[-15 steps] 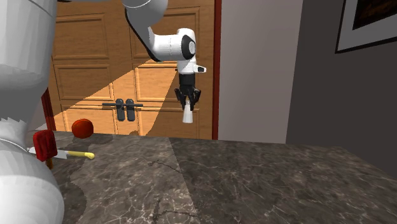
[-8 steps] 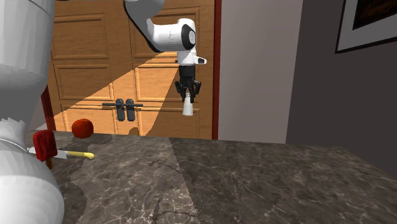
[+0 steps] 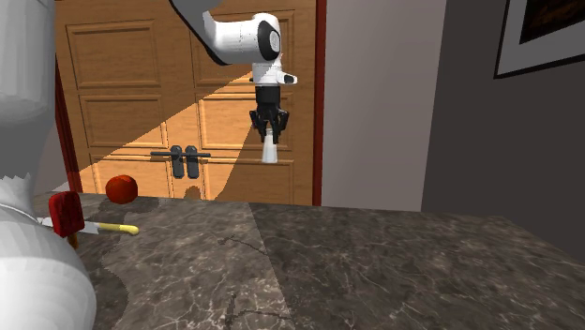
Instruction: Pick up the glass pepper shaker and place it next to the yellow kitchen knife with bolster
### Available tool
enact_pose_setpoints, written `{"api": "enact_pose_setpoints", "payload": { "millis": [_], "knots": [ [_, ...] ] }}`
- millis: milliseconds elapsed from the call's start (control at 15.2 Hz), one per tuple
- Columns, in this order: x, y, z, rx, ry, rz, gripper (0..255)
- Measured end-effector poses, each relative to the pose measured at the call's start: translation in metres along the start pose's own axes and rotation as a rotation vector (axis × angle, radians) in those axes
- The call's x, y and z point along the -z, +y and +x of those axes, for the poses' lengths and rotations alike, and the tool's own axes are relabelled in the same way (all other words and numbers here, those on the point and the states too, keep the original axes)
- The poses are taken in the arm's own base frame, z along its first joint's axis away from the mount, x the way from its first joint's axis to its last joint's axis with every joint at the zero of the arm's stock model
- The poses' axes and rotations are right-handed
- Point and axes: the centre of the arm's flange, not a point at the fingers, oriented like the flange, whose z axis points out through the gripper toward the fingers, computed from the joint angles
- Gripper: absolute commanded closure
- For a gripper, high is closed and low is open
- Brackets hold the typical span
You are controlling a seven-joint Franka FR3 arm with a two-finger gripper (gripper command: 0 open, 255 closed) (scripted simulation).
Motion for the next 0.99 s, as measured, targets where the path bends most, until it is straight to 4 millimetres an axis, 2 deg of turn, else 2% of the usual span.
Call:
{"api": "enact_pose_setpoints", "payload": {
  "millis": [528, 858, 990],
  "knots": [
    [0.006, -0.052, -0.092, 0.001, 0.0, 0.0, 255],
    [0.01, -0.077, -0.149, 0.001, 0.0, 0.0, 255],
    [0.011, -0.091, -0.176, 0.001, 0.0, 0.0, 255]
  ]
}}
